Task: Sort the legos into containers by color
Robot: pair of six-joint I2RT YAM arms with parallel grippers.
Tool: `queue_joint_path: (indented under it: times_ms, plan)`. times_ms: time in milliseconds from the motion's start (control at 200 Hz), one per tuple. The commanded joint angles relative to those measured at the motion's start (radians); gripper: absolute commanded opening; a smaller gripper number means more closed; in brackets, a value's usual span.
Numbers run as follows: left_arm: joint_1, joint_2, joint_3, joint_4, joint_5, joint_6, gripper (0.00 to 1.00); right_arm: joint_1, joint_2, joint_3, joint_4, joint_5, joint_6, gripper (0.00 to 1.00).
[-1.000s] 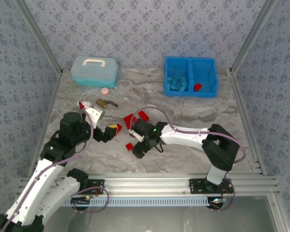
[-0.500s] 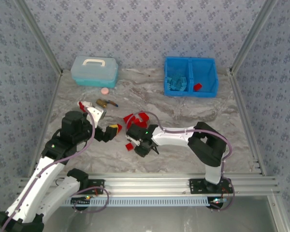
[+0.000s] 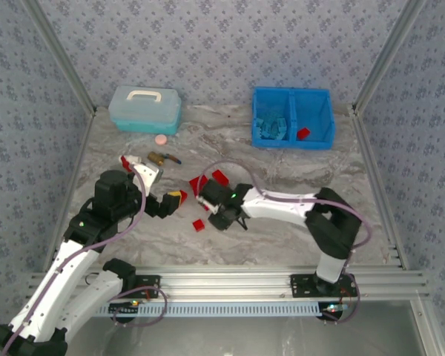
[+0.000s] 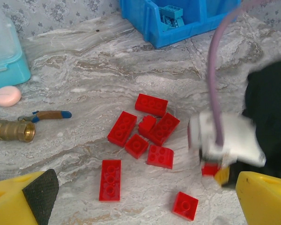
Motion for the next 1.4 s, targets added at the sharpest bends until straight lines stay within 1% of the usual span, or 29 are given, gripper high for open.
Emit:
queue_joint_path:
  times_ms: [0, 155, 245, 275, 350, 440, 505, 575, 779, 919, 979, 1029, 1119, 1204, 1314, 1394]
  plan:
    - [0.007, 0.002, 0.012, -0.011, 0.023, 0.008, 0.99, -0.119, -0.15, 0.005, 0.035, 0.042, 0.04, 0.33]
    - [0.007, -0.001, 0.008, -0.006, 0.053, 0.006, 0.99, -0.379, -0.258, 0.0, 0.114, 0.068, 0.067, 0.34]
    - [0.007, -0.001, 0.01, -0.004, 0.053, 0.006, 0.99, -0.534, -0.269, 0.009, 0.171, 0.071, 0.096, 0.34]
    - [0.007, 0.0, 0.01, -0.003, 0.052, 0.006, 0.99, -0.575, -0.262, 0.05, 0.187, 0.082, 0.1, 0.35]
    - [0.007, -0.002, 0.009, 0.003, 0.054, 0.001, 0.99, -0.674, -0.231, 0.096, 0.211, 0.094, 0.109, 0.35]
    - [0.007, -0.001, 0.009, 0.003, 0.056, 0.001, 0.99, -0.783, -0.152, 0.171, 0.209, 0.091, 0.147, 0.35]
    - [0.007, -0.001, 0.009, 0.001, 0.056, 0.0, 0.99, -0.849, -0.08, 0.234, 0.201, 0.075, 0.171, 0.35]
    - [0.007, -0.001, 0.009, 0.001, 0.056, 0.001, 0.99, -0.896, 0.009, 0.306, 0.178, 0.076, 0.189, 0.35]
    - [0.007, 0.002, 0.009, -0.002, 0.051, 0.005, 0.99, -0.983, 0.27, 0.499, 0.13, 0.028, 0.287, 0.35]
    - [0.007, 0.009, 0.009, 0.0, 0.053, 0.002, 0.99, -1.001, 0.436, 0.657, 0.045, 0.015, 0.3, 0.36]
    - [0.007, 0.008, 0.009, -0.001, 0.053, 0.002, 0.99, -1.004, 0.488, 0.71, 0.021, 0.011, 0.297, 0.38]
    - [0.007, 0.008, 0.009, 0.001, 0.052, 0.004, 0.99, -1.004, 0.521, 0.74, 0.008, 0.012, 0.296, 0.41]
    - [0.007, 0.011, 0.008, 0.003, 0.052, 0.004, 0.99, -1.006, 0.565, 0.794, -0.021, 0.012, 0.293, 0.48]
    - [0.007, 0.013, 0.01, 0.0, 0.053, 0.003, 0.99, -1.008, 0.582, 0.836, -0.041, 0.012, 0.288, 0.59]
    - [0.007, 0.011, 0.01, -0.001, 0.05, 0.003, 0.99, -1.006, 0.55, 0.847, -0.078, 0.009, 0.283, 0.61]
    - [0.007, 0.009, 0.01, 0.0, 0.05, 0.004, 0.99, -1.001, 0.485, 0.798, -0.055, 0.001, 0.282, 0.61]
